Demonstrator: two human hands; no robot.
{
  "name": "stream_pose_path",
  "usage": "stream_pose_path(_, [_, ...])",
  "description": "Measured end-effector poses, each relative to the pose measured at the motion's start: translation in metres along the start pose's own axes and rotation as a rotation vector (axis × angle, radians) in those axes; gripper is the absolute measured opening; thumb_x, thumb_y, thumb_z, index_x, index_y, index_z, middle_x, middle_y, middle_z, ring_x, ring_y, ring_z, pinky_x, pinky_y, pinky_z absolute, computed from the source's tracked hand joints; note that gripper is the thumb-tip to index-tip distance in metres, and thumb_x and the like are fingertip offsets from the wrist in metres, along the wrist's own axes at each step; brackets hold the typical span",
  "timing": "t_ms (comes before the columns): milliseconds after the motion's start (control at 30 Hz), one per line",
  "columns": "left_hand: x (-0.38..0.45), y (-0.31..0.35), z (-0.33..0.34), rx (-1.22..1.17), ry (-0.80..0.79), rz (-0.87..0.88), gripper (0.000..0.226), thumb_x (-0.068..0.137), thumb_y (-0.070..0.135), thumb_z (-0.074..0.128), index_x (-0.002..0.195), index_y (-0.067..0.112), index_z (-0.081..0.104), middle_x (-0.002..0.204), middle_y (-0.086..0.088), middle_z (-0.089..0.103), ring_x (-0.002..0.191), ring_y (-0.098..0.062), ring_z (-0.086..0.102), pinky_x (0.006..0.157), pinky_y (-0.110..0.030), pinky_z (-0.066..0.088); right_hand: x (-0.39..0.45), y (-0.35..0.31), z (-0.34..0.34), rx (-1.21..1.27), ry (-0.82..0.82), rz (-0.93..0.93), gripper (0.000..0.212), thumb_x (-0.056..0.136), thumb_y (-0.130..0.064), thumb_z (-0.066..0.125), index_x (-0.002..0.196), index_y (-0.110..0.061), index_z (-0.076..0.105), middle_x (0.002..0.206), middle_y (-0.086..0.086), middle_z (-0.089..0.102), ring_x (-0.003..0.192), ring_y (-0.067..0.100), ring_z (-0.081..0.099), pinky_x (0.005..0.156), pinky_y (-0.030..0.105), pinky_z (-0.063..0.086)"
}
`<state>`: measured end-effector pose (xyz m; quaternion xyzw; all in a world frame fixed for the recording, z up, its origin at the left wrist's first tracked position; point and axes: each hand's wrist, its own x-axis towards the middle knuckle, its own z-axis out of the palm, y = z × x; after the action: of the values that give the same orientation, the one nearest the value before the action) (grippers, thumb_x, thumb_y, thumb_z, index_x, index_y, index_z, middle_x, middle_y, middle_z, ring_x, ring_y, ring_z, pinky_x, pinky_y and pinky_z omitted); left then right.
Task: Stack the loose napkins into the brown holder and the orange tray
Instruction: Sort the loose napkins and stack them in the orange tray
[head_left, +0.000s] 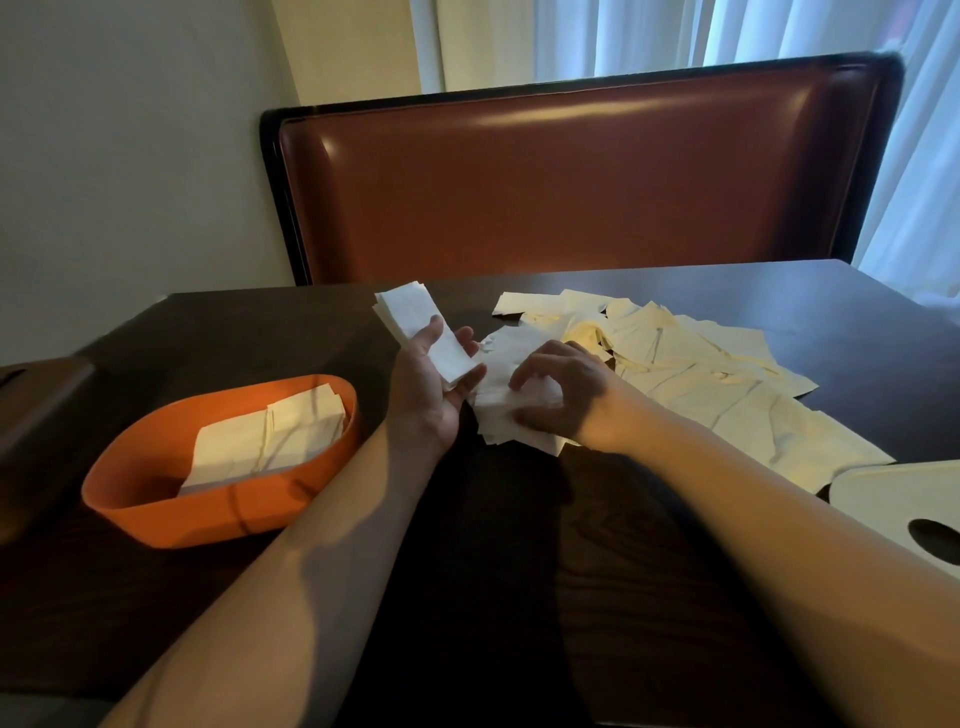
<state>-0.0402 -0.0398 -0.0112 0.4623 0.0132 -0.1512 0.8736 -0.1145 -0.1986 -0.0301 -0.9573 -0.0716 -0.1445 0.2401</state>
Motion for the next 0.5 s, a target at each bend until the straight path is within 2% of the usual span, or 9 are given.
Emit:
stream_pose_path(100, [0.001,0.0,-0.001,0.013,-0.002,0.008,0.013,0.097,0.026,0.057,0.104,0.026,0.046,0.105,-0.01,0.063,0.104,-0.023,0.061,0.08,-0.038,0.053,0.003,-0.001,0.002,-0.025,0.057,-0.019,0.015,0.092,-0.03,0.066,0.105,-0.023,0.068,0.109,-0.007,0.057,0.1,0.011,0.049,0.086,0.029,0.047])
stream_pose_path(200, [0.003,-0.001,-0.001,0.037,-0.001,0.022,0.017,0.097,0.027,0.057,0.109,0.024,0.045,0.105,-0.01,0.063,0.105,-0.023,0.061,0.081,-0.037,0.053,0.004,-0.002,0.002,-0.038,0.117,-0.044,0.012,0.095,-0.023,0.063,0.103,-0.017,0.07,0.103,-0.002,0.063,0.094,0.012,0.053,0.078,0.026,0.046])
stream_pose_path(267, [0.003,-0.001,-0.001,0.048,0.0,0.021,0.02,0.096,0.027,0.058,0.111,0.024,0.045,0.106,-0.009,0.063,0.105,-0.024,0.061,0.085,-0.039,0.053,0.003,-0.001,0.002,-0.006,0.173,-0.072,0.009,0.094,-0.019,0.063,0.098,-0.015,0.07,0.096,-0.001,0.065,0.088,0.012,0.055,0.075,0.027,0.048])
stream_pose_path(333, [0.003,0.001,-0.002,0.014,0.008,0.001,0.023,0.095,0.027,0.06,0.113,0.022,0.045,0.107,-0.01,0.063,0.104,-0.024,0.062,0.093,-0.043,0.053,0.001,-0.002,-0.001,0.111,0.258,-0.072,0.004,0.091,-0.017,0.065,0.091,-0.015,0.069,0.086,-0.004,0.065,0.081,0.005,0.055,0.072,0.025,0.048])
stream_pose_path(367, [0.004,0.001,-0.002,0.0,0.012,-0.01,0.028,0.095,0.027,0.06,0.117,0.021,0.045,0.107,-0.01,0.064,0.104,-0.024,0.062,0.094,-0.045,0.052,0.001,-0.004,-0.003,0.217,0.31,-0.052,0.004,0.091,-0.016,0.066,0.088,-0.015,0.068,0.082,-0.005,0.065,0.076,0.002,0.055,0.068,0.022,0.047])
stream_pose_path(433, [0.002,0.0,-0.002,0.007,0.003,-0.012,0.033,0.096,0.026,0.059,0.124,0.019,0.042,0.106,-0.01,0.064,0.104,-0.024,0.062,0.086,-0.042,0.053,0.003,-0.009,-0.011,0.592,0.381,0.039,0.011,0.09,-0.014,0.064,0.086,-0.004,0.067,0.077,0.001,0.062,0.07,0.007,0.054,0.065,0.02,0.044])
stream_pose_path(500, [0.001,-0.002,-0.003,0.03,-0.036,0.0,0.029,0.097,0.027,0.057,0.122,0.019,0.046,0.102,-0.01,0.065,0.103,-0.024,0.062,0.085,-0.042,0.052,0.002,-0.014,-0.022,1.042,0.328,0.106,0.026,0.085,-0.017,0.061,0.095,0.007,0.065,0.084,0.011,0.061,0.079,0.015,0.057,0.068,0.023,0.045])
